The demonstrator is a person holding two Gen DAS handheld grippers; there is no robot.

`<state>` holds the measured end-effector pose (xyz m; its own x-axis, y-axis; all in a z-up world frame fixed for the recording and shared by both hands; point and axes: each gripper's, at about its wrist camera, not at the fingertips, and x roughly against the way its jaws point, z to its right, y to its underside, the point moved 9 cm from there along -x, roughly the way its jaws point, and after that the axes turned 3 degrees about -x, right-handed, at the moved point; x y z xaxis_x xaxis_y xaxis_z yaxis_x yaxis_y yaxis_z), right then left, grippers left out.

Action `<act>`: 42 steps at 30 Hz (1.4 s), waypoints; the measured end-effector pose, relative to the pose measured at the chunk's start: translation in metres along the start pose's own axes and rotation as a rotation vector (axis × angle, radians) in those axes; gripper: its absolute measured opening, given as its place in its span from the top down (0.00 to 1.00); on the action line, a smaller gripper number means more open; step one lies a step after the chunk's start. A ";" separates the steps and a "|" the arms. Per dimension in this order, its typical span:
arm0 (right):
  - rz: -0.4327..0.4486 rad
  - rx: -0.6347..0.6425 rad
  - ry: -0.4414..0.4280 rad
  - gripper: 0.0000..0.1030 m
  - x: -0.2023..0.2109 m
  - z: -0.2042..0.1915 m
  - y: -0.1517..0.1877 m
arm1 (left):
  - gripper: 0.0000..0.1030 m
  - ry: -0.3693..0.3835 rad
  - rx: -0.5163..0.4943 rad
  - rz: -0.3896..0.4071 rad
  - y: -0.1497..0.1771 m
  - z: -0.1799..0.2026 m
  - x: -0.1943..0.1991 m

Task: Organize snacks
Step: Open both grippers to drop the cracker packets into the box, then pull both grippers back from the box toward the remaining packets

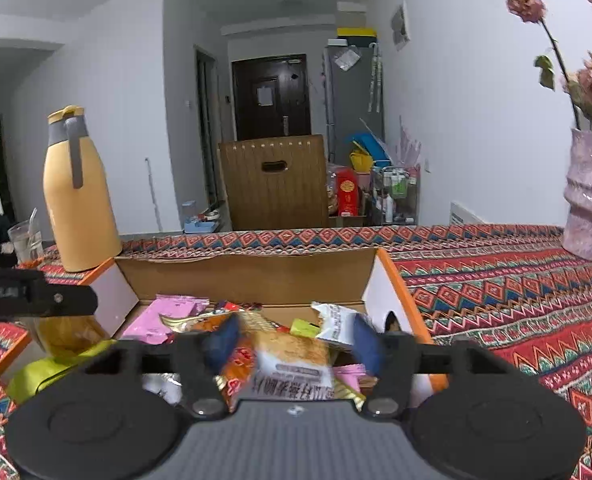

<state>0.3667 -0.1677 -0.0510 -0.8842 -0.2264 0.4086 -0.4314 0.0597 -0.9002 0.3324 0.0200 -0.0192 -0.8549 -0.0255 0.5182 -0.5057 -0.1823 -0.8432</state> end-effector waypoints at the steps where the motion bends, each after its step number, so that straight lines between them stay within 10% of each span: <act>1: 0.006 -0.010 0.003 0.01 0.001 0.002 -0.001 | 0.00 -0.007 0.001 0.009 0.000 -0.001 0.002; 42: 0.053 0.045 -0.001 0.00 0.078 -0.016 -0.014 | 0.00 -0.004 0.039 0.076 -0.016 -0.009 0.087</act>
<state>0.3006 -0.1703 -0.0044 -0.9052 -0.2255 0.3601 -0.3755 0.0281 -0.9264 0.2657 0.0299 0.0381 -0.8901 -0.0446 0.4536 -0.4345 -0.2175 -0.8740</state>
